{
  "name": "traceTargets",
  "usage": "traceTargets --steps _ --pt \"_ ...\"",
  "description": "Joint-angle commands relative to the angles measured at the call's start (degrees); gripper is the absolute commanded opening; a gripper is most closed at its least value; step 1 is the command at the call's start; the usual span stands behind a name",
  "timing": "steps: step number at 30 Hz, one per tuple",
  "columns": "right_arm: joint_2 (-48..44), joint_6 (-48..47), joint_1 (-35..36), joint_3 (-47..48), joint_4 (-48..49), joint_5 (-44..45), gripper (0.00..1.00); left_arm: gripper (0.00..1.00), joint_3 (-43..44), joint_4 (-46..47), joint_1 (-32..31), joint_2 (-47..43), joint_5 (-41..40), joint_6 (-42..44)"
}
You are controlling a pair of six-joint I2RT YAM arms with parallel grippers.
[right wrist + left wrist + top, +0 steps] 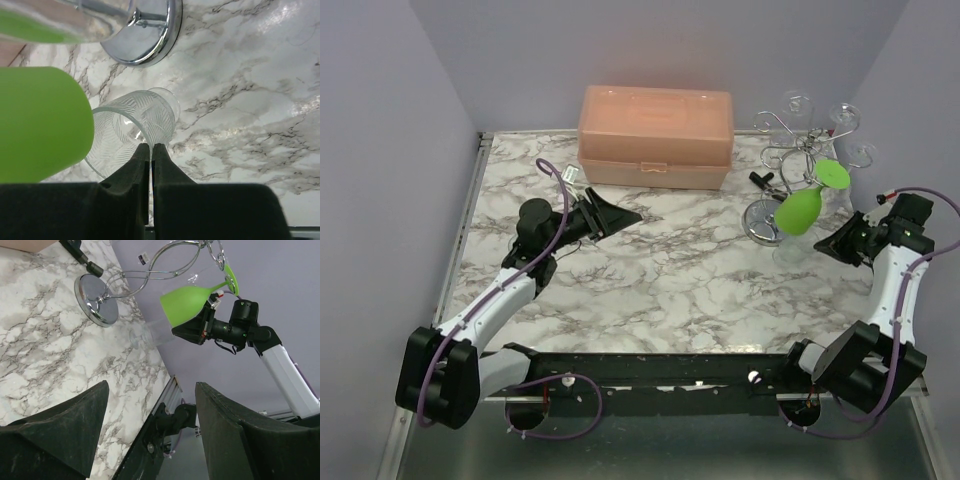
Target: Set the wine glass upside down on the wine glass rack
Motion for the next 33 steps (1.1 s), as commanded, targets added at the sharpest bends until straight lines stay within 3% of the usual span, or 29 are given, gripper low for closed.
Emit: traceTargets --steps 1,17,26,33 --pt "-3.0 -1.5 -0.1 1.4 -3.7 -7.3 0.0 0.72 0.5 4.5 0.2 1.1 2.5 -2.5" --pt "-4.2 -3.2 0.0 -6.3 -9.3 -13.6 0.0 0.72 4.2 3.1 -4.9 9.1 2.7 -5.6" --pt "-5.5 -3.2 0.1 -8.7 -8.3 -19.3 0.0 0.69 11.1 -2.0 -15.4 20.9 0.1 -7.9" --pt "-5.1 -3.2 0.8 -9.3 -8.1 -25.7 0.0 0.67 18.0 -5.6 -18.5 30.3 -0.8 -11.9"
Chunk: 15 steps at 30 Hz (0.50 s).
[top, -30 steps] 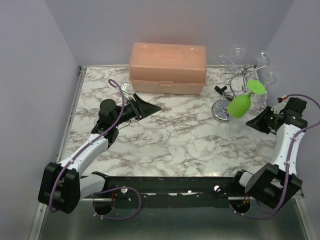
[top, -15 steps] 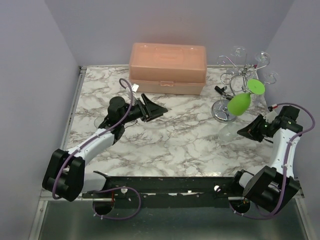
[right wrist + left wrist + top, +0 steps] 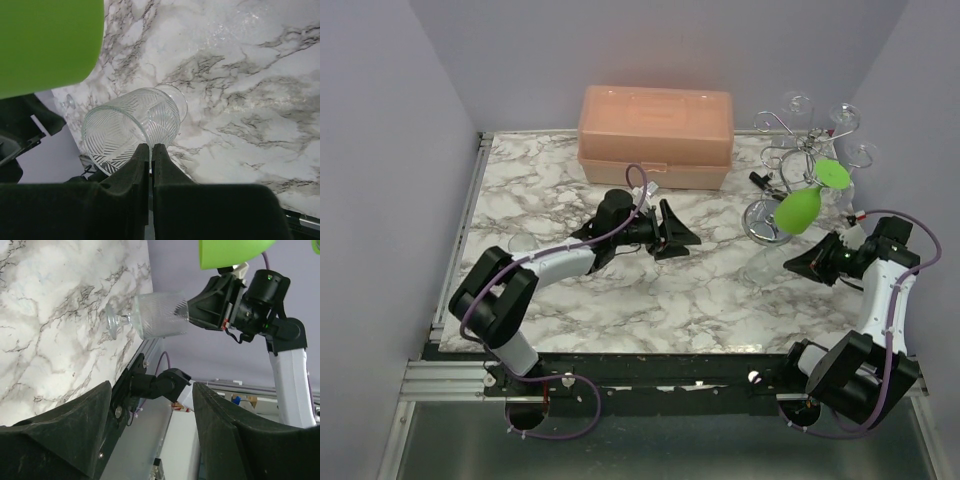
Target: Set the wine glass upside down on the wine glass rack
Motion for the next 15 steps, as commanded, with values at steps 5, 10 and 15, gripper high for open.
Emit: traceTargets --steps 5,10,15 --pt "-1.3 1.4 0.8 -0.8 0.5 -12.0 0.0 0.65 6.9 -2.8 -3.4 9.6 -1.6 -5.0" --pt "-2.1 3.1 1.0 -1.8 1.2 -14.8 0.0 0.65 9.3 -1.2 -5.7 15.4 -0.3 -7.9" --pt "-3.1 4.2 1.0 -2.4 1.3 -17.0 0.0 0.63 12.1 0.3 -8.1 19.4 0.7 -9.7"
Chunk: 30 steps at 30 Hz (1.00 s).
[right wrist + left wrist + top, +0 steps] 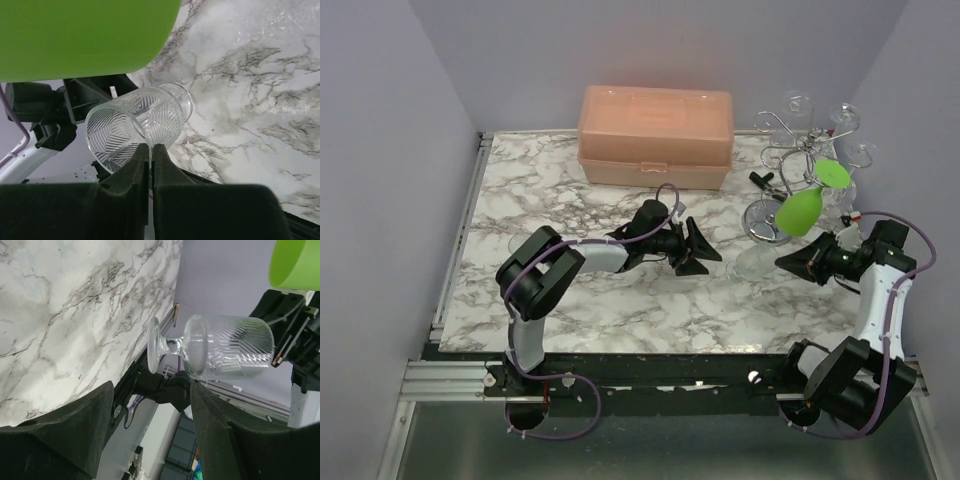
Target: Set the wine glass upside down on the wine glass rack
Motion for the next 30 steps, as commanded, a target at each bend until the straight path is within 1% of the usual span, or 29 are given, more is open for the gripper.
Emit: traceTargets --steps 1,3,7,10,14,17,19,26,27,30 --pt "-1.8 2.8 0.3 -0.8 1.1 -7.2 0.0 0.62 3.8 2.8 -2.4 2.9 1.3 -2.8" --pt "-2.3 3.5 0.4 -1.1 1.3 -7.9 0.0 0.62 5.0 1.9 -3.2 4.0 1.5 -2.9" --pt "-2.9 4.1 0.4 -1.2 1.2 -8.8 0.0 0.56 6.2 3.1 -4.3 6.2 2.3 -4.0" --pt "-3.2 4.0 0.4 -1.1 1.0 -8.9 0.0 0.51 6.1 4.9 -4.7 7.0 2.7 -5.3" --pt "-3.6 4.6 0.4 -1.5 1.4 -9.3 0.0 0.4 6.2 5.3 -5.0 7.5 3.2 -5.6" --pt "-3.8 4.7 0.4 -1.4 1.3 -9.2 0.0 0.35 5.8 6.8 -5.1 7.5 3.1 -6.0" --pt "-3.8 4.6 0.4 -1.4 1.2 -9.3 0.0 0.32 5.5 7.7 -5.0 7.4 2.7 -6.1" --pt "-4.2 4.5 0.4 -1.0 0.3 -9.3 0.0 0.31 5.6 11.2 -5.0 8.5 2.2 -7.1" --pt "-4.3 4.5 0.4 -1.0 0.2 -9.3 0.0 0.3 5.7 11.5 -5.0 8.6 2.4 -7.2" --pt "-4.5 4.8 0.4 -0.8 0.2 -9.4 0.0 0.21 5.8 11.9 -5.0 8.8 2.6 -7.2"
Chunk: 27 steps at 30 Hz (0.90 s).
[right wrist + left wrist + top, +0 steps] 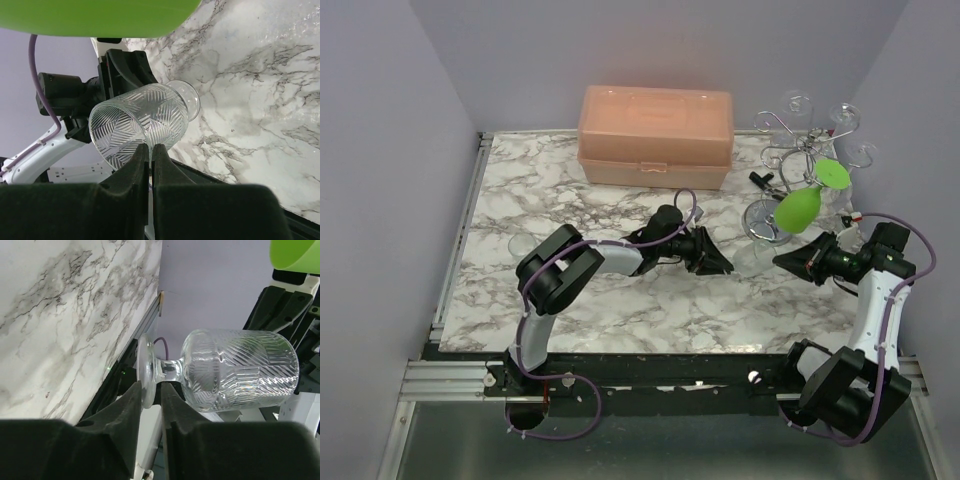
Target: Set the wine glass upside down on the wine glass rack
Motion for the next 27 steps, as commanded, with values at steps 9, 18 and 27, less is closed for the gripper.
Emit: traceTargets --steps 9,18,27 --pt "-1.3 -1.2 0.3 2.9 -2.4 -3.2 0.13 0.0 -3.7 3.5 0.4 -3.0 -0.9 2.6" --pt "-1.1 -7.4 0.4 7.6 -6.2 1.2 0.61 0.0 -12.8 -6.5 4.5 -15.8 -6.6 11.7" --pt "-1.1 -19.0 0.4 15.5 -13.3 2.1 0.63 0.0 -6.4 -32.1 10.6 -25.7 -6.7 30.3"
